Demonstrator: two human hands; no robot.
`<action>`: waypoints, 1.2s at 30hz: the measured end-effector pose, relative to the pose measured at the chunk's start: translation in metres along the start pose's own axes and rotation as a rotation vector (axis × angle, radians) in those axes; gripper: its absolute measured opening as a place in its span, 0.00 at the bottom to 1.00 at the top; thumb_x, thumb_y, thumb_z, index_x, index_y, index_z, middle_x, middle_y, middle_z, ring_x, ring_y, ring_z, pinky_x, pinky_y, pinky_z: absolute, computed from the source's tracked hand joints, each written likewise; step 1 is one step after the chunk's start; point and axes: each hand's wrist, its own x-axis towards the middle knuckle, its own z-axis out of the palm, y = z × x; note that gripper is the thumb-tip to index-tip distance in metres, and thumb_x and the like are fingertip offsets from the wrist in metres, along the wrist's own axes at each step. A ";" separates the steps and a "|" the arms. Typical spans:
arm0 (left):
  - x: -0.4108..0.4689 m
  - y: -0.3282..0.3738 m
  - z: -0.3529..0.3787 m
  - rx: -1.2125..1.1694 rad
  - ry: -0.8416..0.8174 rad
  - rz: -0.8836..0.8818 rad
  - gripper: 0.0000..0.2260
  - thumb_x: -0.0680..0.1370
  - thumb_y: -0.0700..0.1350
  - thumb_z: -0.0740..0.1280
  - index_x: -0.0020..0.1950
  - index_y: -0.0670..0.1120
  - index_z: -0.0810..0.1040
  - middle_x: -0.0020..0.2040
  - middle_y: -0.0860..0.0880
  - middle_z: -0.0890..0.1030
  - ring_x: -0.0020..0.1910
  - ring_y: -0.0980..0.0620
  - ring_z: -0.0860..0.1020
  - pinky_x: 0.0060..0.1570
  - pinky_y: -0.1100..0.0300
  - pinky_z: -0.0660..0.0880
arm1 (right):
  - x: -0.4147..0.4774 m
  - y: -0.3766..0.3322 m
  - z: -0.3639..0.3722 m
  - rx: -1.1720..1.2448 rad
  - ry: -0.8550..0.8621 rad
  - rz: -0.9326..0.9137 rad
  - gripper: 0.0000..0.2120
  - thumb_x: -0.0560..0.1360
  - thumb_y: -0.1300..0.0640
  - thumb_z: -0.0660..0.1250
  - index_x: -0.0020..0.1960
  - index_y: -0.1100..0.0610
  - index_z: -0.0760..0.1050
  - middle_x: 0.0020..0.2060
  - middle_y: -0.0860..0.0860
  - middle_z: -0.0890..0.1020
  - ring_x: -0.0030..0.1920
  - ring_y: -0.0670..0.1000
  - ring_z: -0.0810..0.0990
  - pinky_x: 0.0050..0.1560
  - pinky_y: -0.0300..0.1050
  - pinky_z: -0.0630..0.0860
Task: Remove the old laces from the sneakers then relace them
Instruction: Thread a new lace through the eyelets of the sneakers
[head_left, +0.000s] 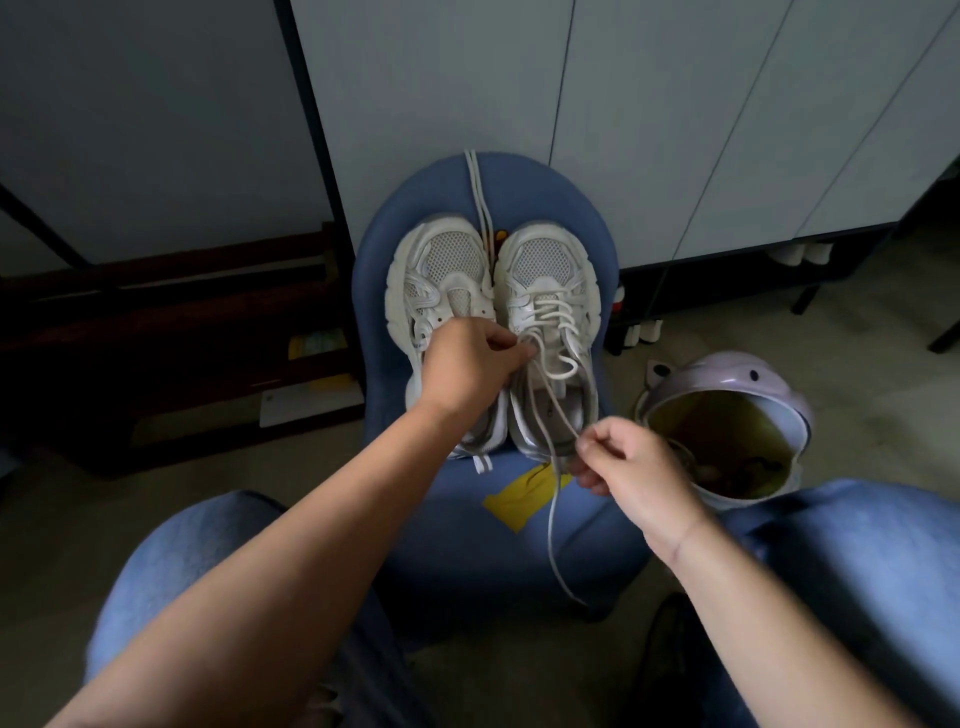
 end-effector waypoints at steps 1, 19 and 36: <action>0.000 0.000 0.001 0.003 0.002 -0.006 0.09 0.73 0.49 0.76 0.45 0.44 0.87 0.29 0.54 0.80 0.30 0.52 0.77 0.41 0.47 0.81 | 0.007 -0.004 0.001 -0.043 0.019 -0.025 0.09 0.78 0.62 0.63 0.42 0.53 0.76 0.36 0.50 0.82 0.37 0.49 0.80 0.38 0.40 0.77; 0.000 0.000 0.000 0.046 0.015 0.022 0.06 0.73 0.49 0.75 0.44 0.47 0.86 0.29 0.57 0.78 0.29 0.55 0.75 0.39 0.52 0.79 | 0.047 -0.026 0.050 0.243 0.249 -0.050 0.09 0.75 0.55 0.69 0.35 0.50 0.79 0.37 0.56 0.83 0.41 0.52 0.81 0.50 0.57 0.79; 0.000 -0.001 0.000 0.018 0.013 0.023 0.07 0.73 0.48 0.75 0.46 0.46 0.86 0.28 0.56 0.78 0.31 0.52 0.77 0.42 0.46 0.81 | -0.006 0.007 0.000 -0.449 -0.195 0.025 0.06 0.77 0.54 0.65 0.42 0.52 0.79 0.36 0.51 0.82 0.36 0.49 0.79 0.40 0.43 0.75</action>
